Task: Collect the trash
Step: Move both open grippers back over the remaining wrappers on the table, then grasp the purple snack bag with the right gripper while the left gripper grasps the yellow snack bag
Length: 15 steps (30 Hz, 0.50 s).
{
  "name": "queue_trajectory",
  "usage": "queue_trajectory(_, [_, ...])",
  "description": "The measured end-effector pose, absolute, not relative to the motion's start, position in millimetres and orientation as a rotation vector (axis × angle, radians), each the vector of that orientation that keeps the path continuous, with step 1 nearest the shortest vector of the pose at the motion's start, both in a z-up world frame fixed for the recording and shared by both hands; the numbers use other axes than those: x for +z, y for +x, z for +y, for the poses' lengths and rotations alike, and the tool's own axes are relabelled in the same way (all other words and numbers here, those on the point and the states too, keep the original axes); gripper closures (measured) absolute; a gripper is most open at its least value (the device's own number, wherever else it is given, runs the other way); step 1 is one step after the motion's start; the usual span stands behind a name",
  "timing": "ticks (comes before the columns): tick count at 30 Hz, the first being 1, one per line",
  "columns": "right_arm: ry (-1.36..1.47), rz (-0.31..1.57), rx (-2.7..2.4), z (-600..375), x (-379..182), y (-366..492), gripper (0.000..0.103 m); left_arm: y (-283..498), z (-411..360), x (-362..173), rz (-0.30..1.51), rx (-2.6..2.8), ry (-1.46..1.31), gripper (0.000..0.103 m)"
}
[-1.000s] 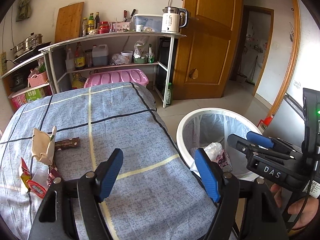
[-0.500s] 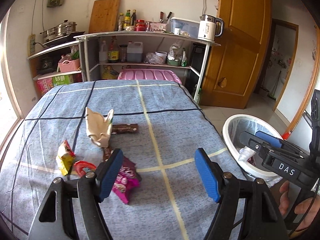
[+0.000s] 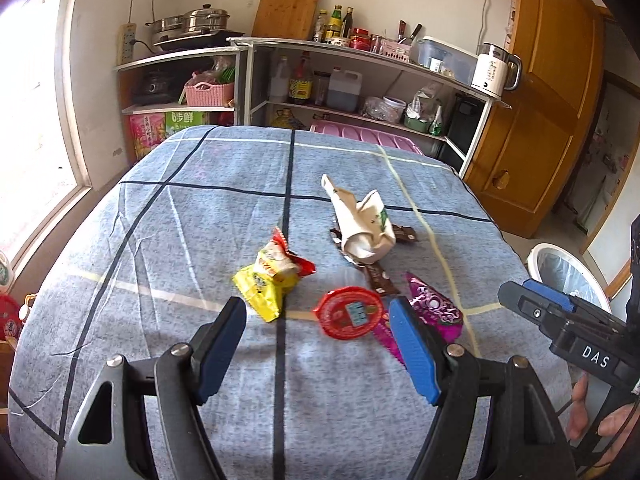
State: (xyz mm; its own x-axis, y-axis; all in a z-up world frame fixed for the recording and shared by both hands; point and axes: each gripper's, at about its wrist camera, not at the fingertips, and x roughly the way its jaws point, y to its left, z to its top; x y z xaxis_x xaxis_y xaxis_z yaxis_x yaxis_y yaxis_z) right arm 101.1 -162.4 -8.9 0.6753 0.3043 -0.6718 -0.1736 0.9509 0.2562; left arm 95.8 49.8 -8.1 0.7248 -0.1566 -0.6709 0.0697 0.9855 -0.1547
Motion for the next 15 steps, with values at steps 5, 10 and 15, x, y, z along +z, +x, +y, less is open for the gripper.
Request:
queue_trajectory(5, [0.176,0.817,0.334,-135,-21,112,0.042,105,70,-17,0.779,-0.132,-0.129,0.027])
queue_trajectory(10, [0.189,0.863,0.333,-122,-32,125,0.042,121,80,-22,0.800,-0.156,-0.114,0.027])
queue_trajectory(15, [0.189,0.870,0.335,-114,-36,132,0.042,143,86,-31,0.829,-0.205,-0.129,0.027])
